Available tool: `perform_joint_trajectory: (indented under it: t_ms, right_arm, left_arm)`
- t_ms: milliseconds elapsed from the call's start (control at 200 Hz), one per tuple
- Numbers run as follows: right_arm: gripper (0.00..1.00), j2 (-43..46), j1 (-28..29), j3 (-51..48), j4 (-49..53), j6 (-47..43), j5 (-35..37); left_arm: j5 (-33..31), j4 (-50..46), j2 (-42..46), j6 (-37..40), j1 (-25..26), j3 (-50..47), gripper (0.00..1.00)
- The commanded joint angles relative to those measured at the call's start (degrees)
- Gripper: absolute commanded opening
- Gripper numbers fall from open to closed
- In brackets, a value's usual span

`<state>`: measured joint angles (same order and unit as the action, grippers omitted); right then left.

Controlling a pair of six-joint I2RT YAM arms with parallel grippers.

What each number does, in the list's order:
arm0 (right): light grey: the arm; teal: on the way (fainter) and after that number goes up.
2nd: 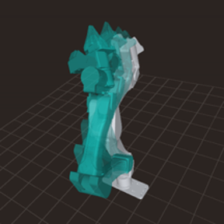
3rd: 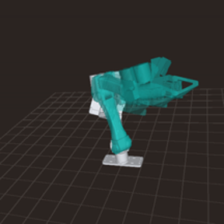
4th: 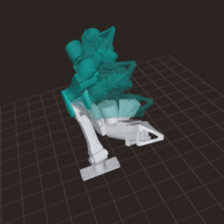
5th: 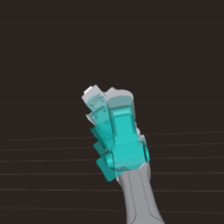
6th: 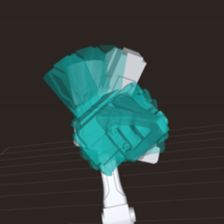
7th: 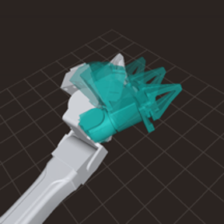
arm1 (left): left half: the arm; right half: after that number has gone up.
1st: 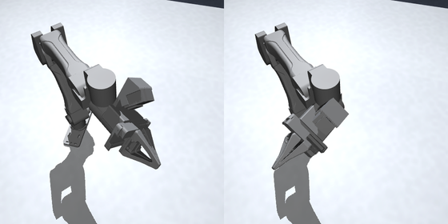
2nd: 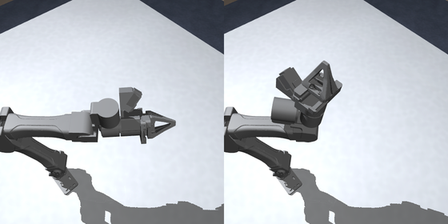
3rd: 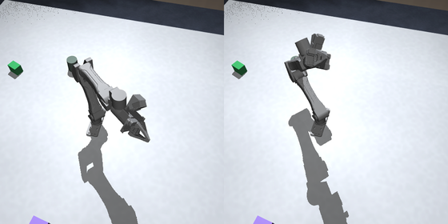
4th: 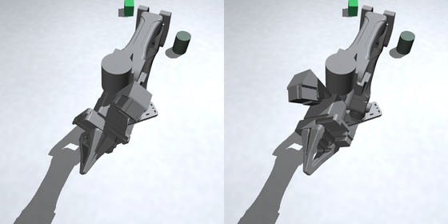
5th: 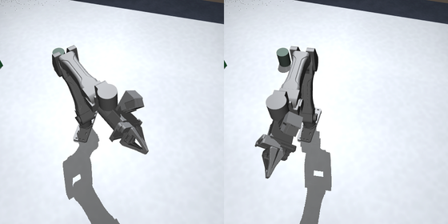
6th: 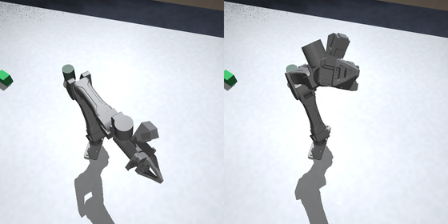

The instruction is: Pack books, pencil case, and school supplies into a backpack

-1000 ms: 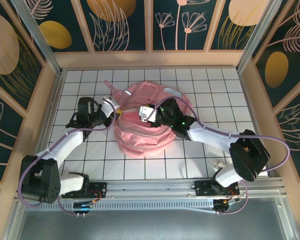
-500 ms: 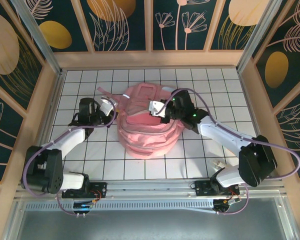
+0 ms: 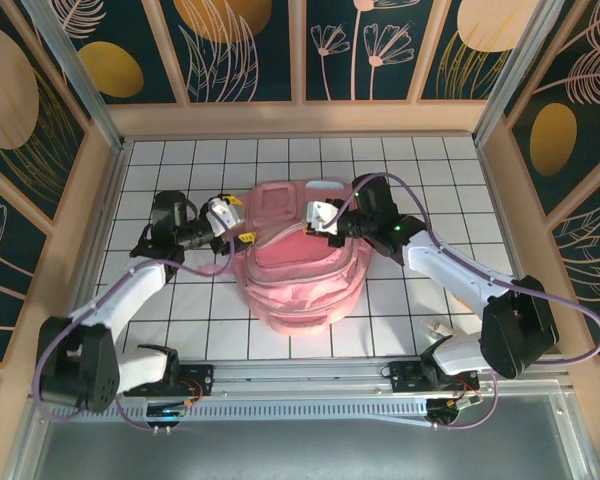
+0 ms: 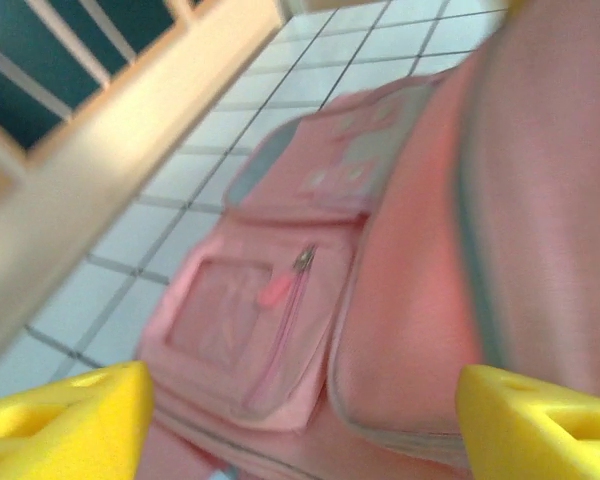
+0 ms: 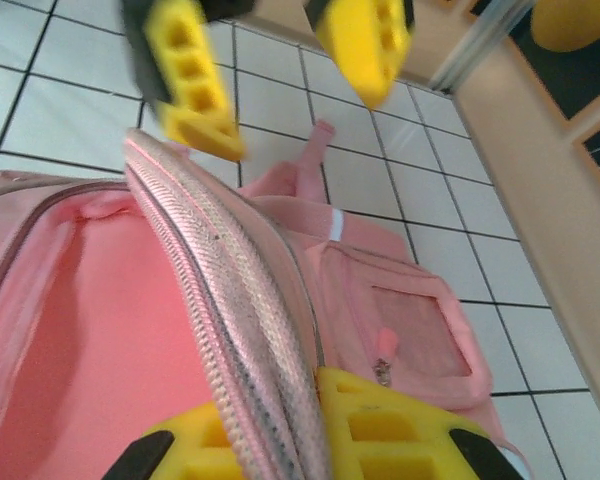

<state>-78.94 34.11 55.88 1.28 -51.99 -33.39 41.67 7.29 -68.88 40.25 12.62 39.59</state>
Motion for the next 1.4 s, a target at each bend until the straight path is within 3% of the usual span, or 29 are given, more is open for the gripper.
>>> perform_joint_trajectory:
  t_ms: [0, 125, 275, 435, 515, 586, 596, 636, 716, 726, 736, 741, 761, 871, 931, 956, 1021, 1086, 1211, 1281, 1396]
  right_arm:
    - [0.00, -0.81, -1.91, 1.37, -9.02, 2.96, -1.59]
    - [0.00, -2.76, -2.30, 2.75, -8.28, 2.35, -2.95]
    - [0.00, -3.91, -2.30, 3.82, -7.62, 1.68, -3.32]
    - [0.00, -4.30, -2.29, 4.14, -8.20, 2.42, 0.73]
    - [0.00, -3.80, -2.30, 4.16, -8.53, 2.69, 1.85]
    - [0.05, -3.25, -2.39, 3.68, -10.71, 6.39, 3.43]
    - [0.07, -3.13, -2.38, 3.59, -11.02, 7.41, 3.70]
    - [0.17, -2.49, -2.38, 3.32, -13.18, 11.96, 5.13]
    - [0.45, 0.29, -2.38, 1.83, -17.95, 24.15, 10.32]
    - [0.56, 0.74, -2.38, 1.40, -18.48, 25.84, 11.12]
    - [0.83, 1.25, -2.38, 1.02, -19.27, 27.59, 12.02]
    - [0.91, 1.51, -2.38, 0.83, -19.68, 28.45, 12.46]
    - [0.99, 2.35, -2.38, -0.11, -21.19, 31.79, 14.20]
    - [0.99, 9.98, -2.38, -5.96, -22.48, 55.27, 32.70]
    - [0.99, 14.34, -3.68, -9.07, -17.55, 69.29, 47.56]
    - [0.99, 16.19, -4.95, -9.77, -14.80, 74.80, 50.19]
    - [0.99, 18.79, -9.35, -10.87, -7.78, 83.06, 48.39]
    - [0.99, 18.32, -13.43, -8.59, 5.03, 95.41, 52.27]
    - [0.99, 12.10, -26.76, -4.59, 39.18, 122.29, 51.87]
    - [0.99, 9.07, -33.95, -6.21, 45.96, 125.19, 48.79]
    - [0.99, 10.77, -45.72, -12.76, 45.91, 126.69, 42.64]
  left_arm:
    - [2.55, -9.78, 2.03, 11.87, 2.95, 1.01, 0.81]
    - [-0.70, -9.53, 1.45, 11.77, 8.69, 1.43, 0.84]
    - [-3.29, 4.00, -1.90, -2.07, 10.13, 2.02, 0.86]
    - [-4.07, 0.72, -6.94, -1.05, 12.67, 6.40, 0.81]
    - [-7.38, 0.52, -9.40, -1.20, 14.43, 7.90, 0.69]
    - [-11.60, 2.32, -11.82, -3.30, 16.31, 9.51, 0.43]
    - [-12.82, 3.20, -12.18, -4.01, 16.67, 9.66, 0.38]
    - [-17.74, 6.72, -13.35, -8.10, 17.78, 10.20, 0.00]
    - [-22.97, 11.06, -14.88, -15.12, 18.02, 12.04, 0.00]
    - [-23.50, 11.43, -15.01, -15.55, 18.04, 12.23, 0.00]
    - [-23.99, 11.76, -15.11, -15.84, 18.03, 12.41, 0.00]
    - [-24.26, 11.90, -15.17, -15.96, 18.04, 12.47, 0.00]
    - [-25.66, 12.59, -15.35, -16.47, 18.04, 12.77, 0.00]
    - [-36.39, 12.40, -17.66, -17.53, 18.05, 15.76, 0.00]
    - [-43.44, 11.83, -19.34, -18.20, 18.05, 19.05, 0.00]
    - [-45.32, 12.01, -19.96, -18.34, 17.92, 19.72, 0.00]
    - [-48.28, 11.85, -21.73, -18.45, 17.96, 21.73, 0.00]
    - [-49.78, 9.53, -23.81, -19.92, 17.93, 24.90, 0.00]
    - [-49.48, 2.79, -27.05, -23.17, 17.91, 31.05, 0.00]
    - [-45.14, 1.50, -27.35, -25.14, 17.90, 31.94, 0.00]
    - [-38.69, -0.12, -27.42, -26.83, 18.73, 31.76, 0.00]
